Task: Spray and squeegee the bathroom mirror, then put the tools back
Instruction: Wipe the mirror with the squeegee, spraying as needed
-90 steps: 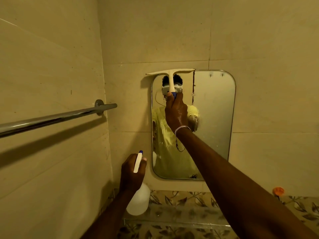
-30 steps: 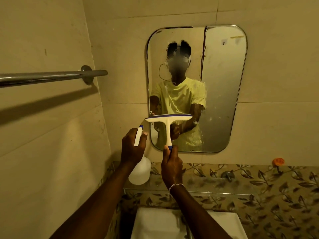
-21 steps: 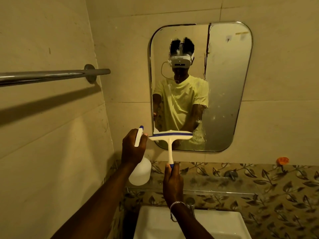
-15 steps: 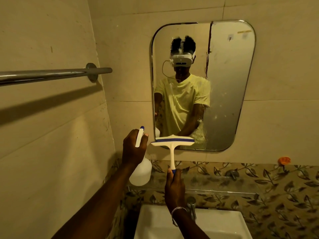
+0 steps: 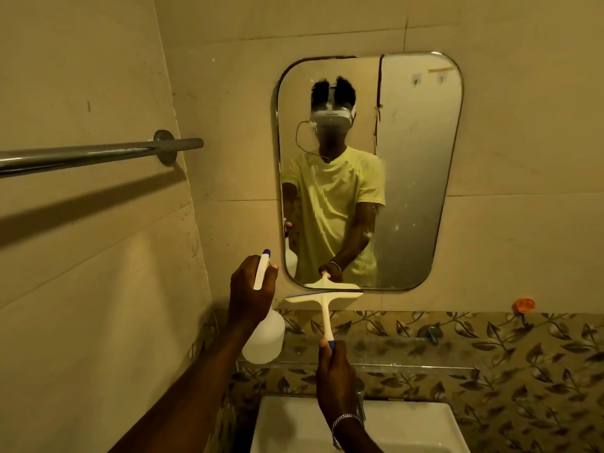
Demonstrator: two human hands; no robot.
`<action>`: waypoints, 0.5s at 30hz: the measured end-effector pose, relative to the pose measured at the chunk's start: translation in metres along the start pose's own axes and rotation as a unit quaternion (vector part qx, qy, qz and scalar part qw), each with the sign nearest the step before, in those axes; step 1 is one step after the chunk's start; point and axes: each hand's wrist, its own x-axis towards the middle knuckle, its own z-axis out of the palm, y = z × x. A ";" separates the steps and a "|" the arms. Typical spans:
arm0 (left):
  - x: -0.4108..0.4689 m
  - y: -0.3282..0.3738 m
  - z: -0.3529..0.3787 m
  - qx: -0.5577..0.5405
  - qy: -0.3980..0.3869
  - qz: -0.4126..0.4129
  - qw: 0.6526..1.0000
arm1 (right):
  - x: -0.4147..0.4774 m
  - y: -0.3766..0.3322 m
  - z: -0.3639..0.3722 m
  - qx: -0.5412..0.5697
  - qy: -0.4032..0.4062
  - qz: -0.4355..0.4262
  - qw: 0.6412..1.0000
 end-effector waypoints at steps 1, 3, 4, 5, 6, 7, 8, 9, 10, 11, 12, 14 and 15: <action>0.001 0.000 0.002 -0.001 0.002 0.000 1.000 | -0.001 -0.001 -0.006 0.000 -0.001 0.000 1.000; 0.001 0.001 0.005 -0.002 0.003 0.003 1.000 | -0.004 -0.004 -0.019 0.001 -0.001 -0.013 1.000; 0.002 0.002 0.007 -0.004 0.001 0.006 1.000 | -0.004 -0.007 -0.026 0.006 0.006 -0.025 1.000; 0.002 0.003 0.008 -0.007 -0.001 0.008 1.000 | -0.003 -0.012 -0.032 0.015 0.018 -0.038 0.999; 0.003 0.006 0.010 -0.011 -0.004 0.007 1.000 | 0.000 -0.021 -0.041 0.026 0.036 -0.055 0.998; 0.003 0.008 0.012 -0.016 -0.007 0.005 1.000 | 0.006 -0.032 -0.050 0.037 0.056 -0.078 0.995; 0.003 0.012 0.014 -0.022 -0.012 0.005 1.000 | 0.013 -0.046 -0.061 0.048 0.075 -0.101 0.991; 0.003 0.015 0.015 -0.027 -0.017 0.008 0.999 | 0.021 -0.063 -0.073 0.060 0.091 -0.126 0.986; 0.003 0.018 0.017 -0.028 -0.020 0.014 0.999 | 0.032 -0.082 -0.086 0.074 0.103 -0.149 0.981; 0.003 0.021 0.019 -0.029 -0.023 0.019 0.999 | 0.044 -0.103 -0.098 0.085 0.114 -0.170 0.975; 0.002 0.023 0.022 -0.030 -0.028 0.023 0.999 | 0.058 -0.124 -0.111 0.091 0.128 -0.189 0.969; 0.002 0.028 0.027 -0.037 -0.032 0.022 0.999 | 0.087 -0.167 -0.135 0.084 0.154 -0.227 0.958; 0.001 0.030 0.029 -0.041 -0.032 0.017 0.998 | 0.101 -0.187 -0.145 0.076 0.164 -0.244 0.953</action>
